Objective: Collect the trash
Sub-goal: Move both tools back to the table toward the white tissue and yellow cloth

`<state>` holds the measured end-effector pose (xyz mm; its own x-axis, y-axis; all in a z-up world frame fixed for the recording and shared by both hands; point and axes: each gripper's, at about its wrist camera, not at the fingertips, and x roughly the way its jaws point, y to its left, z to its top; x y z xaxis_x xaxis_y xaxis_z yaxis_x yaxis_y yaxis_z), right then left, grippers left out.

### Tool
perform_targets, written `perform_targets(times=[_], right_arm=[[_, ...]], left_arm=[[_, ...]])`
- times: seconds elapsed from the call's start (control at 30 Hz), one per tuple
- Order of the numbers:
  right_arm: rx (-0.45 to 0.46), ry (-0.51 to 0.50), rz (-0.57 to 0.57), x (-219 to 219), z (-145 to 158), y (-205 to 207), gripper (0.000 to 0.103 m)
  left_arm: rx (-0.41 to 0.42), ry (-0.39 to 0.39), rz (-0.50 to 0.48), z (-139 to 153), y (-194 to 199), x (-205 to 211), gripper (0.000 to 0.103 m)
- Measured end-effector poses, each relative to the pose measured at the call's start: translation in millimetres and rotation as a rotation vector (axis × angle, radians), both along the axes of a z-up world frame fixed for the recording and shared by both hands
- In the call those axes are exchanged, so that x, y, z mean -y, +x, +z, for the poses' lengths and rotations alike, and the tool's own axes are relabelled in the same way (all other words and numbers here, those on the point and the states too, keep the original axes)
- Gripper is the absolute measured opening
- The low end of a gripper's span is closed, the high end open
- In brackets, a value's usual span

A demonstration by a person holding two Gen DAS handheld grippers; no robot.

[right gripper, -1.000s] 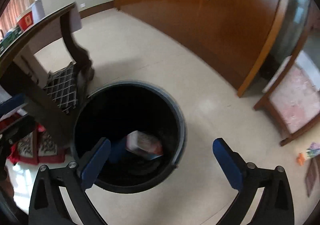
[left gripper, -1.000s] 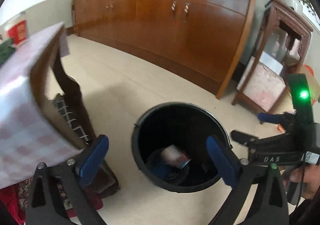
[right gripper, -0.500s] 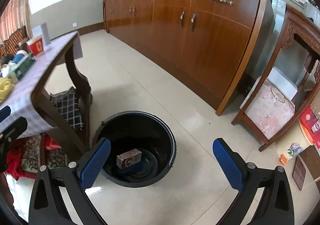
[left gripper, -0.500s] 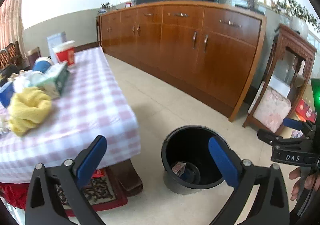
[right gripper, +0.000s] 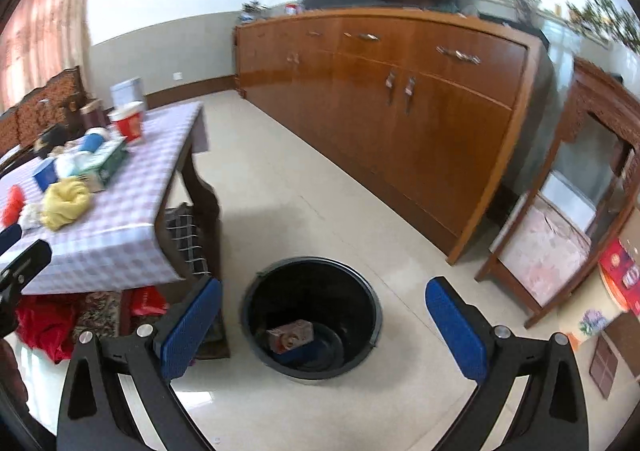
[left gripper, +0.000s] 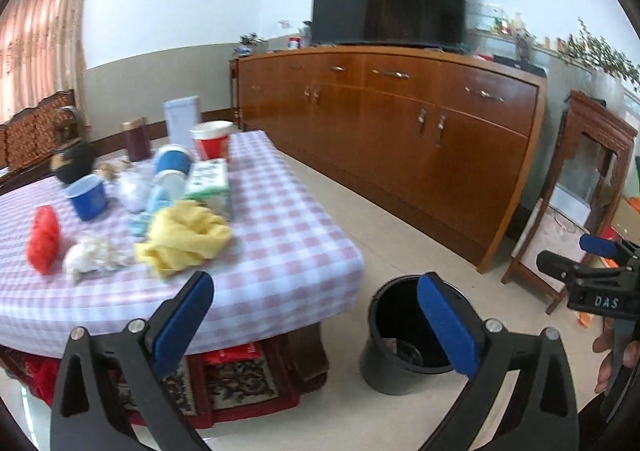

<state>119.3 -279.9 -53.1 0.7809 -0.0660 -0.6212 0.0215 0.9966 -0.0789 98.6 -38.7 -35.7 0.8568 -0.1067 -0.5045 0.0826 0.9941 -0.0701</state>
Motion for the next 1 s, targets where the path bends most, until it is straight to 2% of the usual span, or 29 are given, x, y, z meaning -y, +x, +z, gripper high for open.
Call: perform_targets(times=[0.5, 0.83, 1.0], right_arm=[[0.034, 0.014, 0.261, -128, 21, 2, 0.103], [0.046, 0.013, 0.385, -194, 27, 0, 0.103], [0.056, 0.009, 0.420, -219, 22, 2, 0.103]], left_arm=[[0.010, 0.051, 0.223, 19, -34, -91, 0.102], [0.010, 0.033, 0.309, 21, -51, -143, 0.102], [0.008, -0.006, 0.342, 15, -58, -168, 0.102]])
